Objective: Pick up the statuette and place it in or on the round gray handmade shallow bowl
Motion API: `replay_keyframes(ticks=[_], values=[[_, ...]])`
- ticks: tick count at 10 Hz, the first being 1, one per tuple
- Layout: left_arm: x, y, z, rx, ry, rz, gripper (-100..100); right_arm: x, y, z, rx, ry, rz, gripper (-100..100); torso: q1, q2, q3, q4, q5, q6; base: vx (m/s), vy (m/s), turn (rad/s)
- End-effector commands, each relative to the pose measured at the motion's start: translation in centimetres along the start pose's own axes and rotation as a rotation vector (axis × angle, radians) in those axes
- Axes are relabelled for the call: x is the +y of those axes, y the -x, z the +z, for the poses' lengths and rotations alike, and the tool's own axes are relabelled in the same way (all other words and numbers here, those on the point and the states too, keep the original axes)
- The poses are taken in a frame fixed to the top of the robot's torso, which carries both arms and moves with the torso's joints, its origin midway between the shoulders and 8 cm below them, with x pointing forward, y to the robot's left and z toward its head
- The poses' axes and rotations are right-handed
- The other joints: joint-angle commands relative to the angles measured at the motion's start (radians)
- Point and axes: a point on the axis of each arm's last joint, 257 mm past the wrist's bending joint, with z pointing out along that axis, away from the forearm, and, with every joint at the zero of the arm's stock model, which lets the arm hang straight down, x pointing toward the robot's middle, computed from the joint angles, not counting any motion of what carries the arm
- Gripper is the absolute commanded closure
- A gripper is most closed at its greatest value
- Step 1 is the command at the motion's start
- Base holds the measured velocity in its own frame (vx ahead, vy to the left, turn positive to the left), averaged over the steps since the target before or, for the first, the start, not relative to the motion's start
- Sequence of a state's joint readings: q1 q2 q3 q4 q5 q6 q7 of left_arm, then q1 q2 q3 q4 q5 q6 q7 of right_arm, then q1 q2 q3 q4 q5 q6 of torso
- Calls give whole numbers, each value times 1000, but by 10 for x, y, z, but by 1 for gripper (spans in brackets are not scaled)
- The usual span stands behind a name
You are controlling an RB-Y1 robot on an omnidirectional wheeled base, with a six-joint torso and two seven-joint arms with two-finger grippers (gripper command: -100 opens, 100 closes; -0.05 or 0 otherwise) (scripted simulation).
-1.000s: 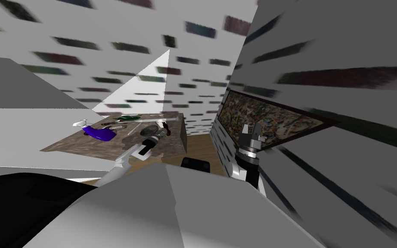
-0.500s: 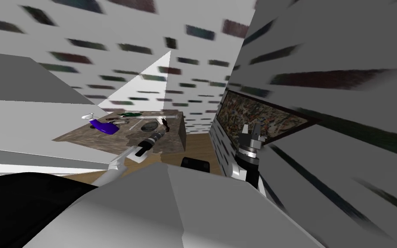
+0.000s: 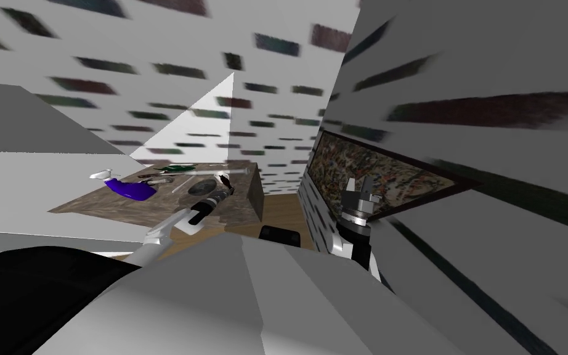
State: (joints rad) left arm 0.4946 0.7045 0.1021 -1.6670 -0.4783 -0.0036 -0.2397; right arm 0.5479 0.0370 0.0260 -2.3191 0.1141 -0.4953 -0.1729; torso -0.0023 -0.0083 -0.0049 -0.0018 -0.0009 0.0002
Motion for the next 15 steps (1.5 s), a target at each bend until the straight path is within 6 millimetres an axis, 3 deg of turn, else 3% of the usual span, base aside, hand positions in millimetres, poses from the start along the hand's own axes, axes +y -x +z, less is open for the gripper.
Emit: replay_keyframes(ticks=[1,2,3,4,9,15], values=[[0,-1,0,3,-6,33,-100,0,0,0,0,0,0,0,0,0,0,0,0,0,31,63,-110],[0,-1,0,2,-3,21,-100,0,0,0,0,0,0,0,4,3,2,1,1,0,12,39,-28],[0,0,0,2,-4,23,0,0,0,0,0,0,0,0,3,5,3,1,1,-1,4,6,3],[6,1,6,-3,38,12,-100,0,0,0,0,0,0,0,1,7,4,2,0,0,-75,67,-316],[24,7,22,-16,159,-25,-100,0,0,0,0,0,0,0,6,18,11,4,2,0,-152,94,-277],[39,11,35,-27,278,-66,-100,0,0,0,0,0,0,0,6,13,8,3,1,0,-115,62,-213]])
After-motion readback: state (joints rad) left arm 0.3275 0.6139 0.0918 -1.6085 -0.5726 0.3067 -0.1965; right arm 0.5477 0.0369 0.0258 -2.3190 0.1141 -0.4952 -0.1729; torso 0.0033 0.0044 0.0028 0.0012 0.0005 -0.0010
